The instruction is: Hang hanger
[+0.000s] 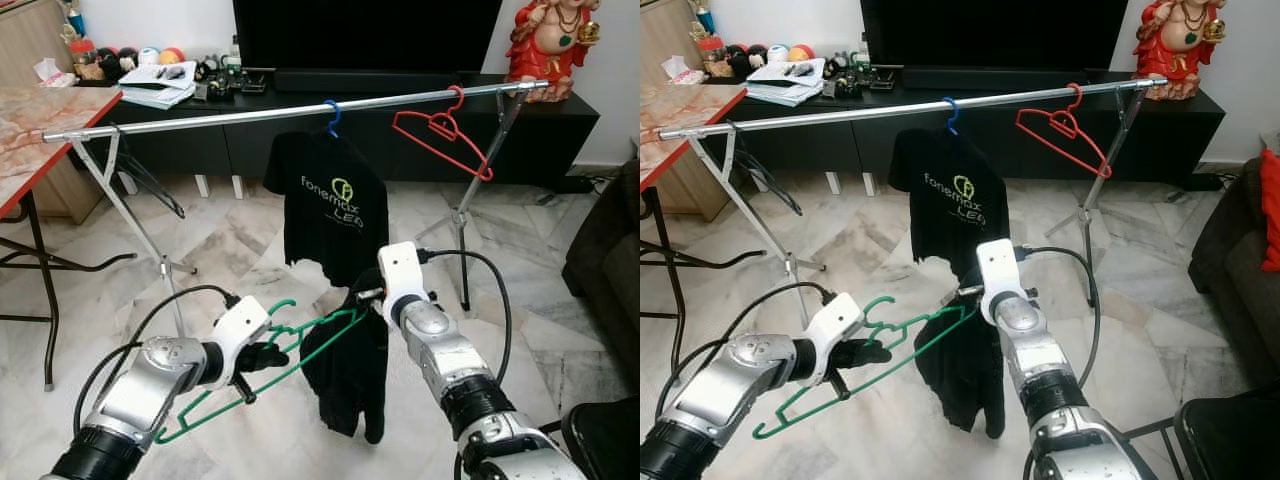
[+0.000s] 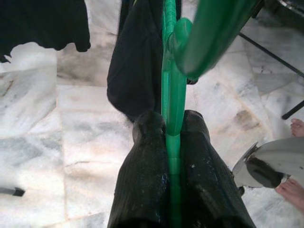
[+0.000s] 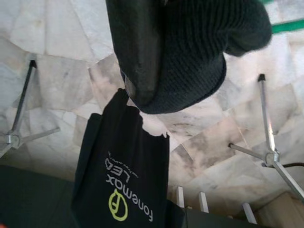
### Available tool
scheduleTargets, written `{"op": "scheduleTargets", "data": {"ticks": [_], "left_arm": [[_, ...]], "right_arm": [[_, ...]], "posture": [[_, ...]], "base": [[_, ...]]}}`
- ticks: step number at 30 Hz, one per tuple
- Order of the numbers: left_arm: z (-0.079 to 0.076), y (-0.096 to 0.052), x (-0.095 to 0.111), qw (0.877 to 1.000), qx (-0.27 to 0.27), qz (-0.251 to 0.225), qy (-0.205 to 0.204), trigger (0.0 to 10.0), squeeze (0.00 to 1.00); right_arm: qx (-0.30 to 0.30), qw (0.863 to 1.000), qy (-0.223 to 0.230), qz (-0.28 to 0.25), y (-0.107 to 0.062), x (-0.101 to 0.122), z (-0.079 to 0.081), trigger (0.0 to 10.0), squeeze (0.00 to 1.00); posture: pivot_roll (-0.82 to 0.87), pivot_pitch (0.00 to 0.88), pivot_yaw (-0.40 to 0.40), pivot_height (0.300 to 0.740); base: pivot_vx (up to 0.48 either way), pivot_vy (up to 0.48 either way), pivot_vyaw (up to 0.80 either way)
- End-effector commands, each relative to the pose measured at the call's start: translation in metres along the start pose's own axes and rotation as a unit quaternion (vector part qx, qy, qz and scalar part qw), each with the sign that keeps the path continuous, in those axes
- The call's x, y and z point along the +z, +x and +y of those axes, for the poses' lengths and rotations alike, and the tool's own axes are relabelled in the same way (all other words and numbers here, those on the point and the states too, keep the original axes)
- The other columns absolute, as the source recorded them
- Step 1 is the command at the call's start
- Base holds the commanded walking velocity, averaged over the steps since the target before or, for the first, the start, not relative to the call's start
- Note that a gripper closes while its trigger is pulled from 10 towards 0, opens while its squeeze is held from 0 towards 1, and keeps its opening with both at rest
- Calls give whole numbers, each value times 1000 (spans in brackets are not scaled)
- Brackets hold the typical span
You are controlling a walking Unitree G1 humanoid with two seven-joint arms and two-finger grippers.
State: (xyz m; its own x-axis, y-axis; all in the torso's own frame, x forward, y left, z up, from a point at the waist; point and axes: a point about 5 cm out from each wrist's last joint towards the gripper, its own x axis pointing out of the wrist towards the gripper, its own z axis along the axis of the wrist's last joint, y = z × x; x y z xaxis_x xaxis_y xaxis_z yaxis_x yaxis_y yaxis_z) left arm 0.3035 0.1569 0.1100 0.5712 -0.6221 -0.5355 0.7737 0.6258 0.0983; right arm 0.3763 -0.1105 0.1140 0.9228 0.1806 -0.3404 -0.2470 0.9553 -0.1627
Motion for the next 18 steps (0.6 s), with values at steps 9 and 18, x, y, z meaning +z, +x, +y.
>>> {"op": "scheduleTargets", "data": {"ticks": [9, 18], "left_arm": [[12, -17, -2, 999, 39, 8, 23, 10000, 0], [-1, -10, 9, 999, -10, -35, 13, 10000, 0]], "right_arm": [[-15, 999, -28, -8, -2, 0, -10, 10000, 0], [3, 1000, -16, -11, -3, 3, -5, 10000, 0]], "posture": [[46, 74, -3, 740], [41, 72, -1, 740]], "base": [[0, 0, 0], [0, 0, 0]]}}
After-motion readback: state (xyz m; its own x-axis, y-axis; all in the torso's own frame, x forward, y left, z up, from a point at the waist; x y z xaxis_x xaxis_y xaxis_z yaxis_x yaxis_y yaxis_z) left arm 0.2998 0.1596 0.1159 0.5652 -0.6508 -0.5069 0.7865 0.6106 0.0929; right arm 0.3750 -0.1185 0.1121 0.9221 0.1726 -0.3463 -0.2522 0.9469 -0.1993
